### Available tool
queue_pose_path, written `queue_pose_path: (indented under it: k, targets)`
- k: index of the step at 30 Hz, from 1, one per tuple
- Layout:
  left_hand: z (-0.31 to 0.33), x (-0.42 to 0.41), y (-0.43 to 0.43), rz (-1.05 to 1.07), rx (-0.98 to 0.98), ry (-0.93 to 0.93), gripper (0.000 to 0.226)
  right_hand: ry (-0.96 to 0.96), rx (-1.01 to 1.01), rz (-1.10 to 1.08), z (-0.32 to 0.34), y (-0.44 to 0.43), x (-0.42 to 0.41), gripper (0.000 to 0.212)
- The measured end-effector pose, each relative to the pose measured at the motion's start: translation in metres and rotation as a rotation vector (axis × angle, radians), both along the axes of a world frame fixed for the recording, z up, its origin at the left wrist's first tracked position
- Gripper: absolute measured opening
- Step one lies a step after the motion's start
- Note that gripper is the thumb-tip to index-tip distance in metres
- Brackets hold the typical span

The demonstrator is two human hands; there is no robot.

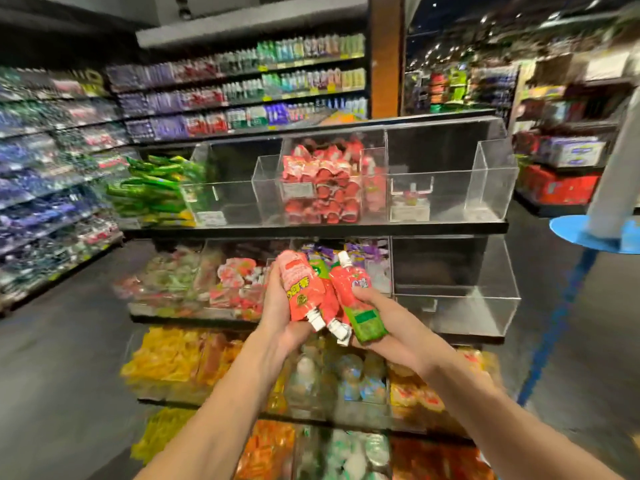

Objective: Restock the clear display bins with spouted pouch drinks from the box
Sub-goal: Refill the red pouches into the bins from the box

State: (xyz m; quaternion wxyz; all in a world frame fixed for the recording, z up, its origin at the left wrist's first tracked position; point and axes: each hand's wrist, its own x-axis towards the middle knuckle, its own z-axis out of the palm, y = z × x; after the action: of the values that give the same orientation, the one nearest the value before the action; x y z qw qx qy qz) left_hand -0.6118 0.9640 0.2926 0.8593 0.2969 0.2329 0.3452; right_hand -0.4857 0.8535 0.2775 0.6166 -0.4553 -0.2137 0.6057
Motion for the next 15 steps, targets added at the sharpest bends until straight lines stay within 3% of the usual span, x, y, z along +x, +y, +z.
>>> queue_pose_path:
  k: [2, 4, 8, 15]
  targets:
    - [0.002, 0.000, 0.008, -0.020, 0.003, 0.073, 0.084, -0.084, -0.008, -0.009, 0.007, 0.009, -0.005, 0.049]
    - [0.004, 0.006, 0.014, -0.054, 0.059, 0.154, 0.096, -0.127, -0.035, -0.037, 0.012, 0.019, -0.006, 0.048]
    - [0.011, 0.025, 0.020, -0.096, 0.126, 0.201, 0.083, -0.150, -0.069, -0.102, 0.018, 0.037, 0.000, 0.040]
    - [0.016, 0.071, 0.047, -0.029, 0.255, 0.227, 0.074, -0.223, -0.002, 0.081, 0.019, 0.071, 0.042, 0.066]
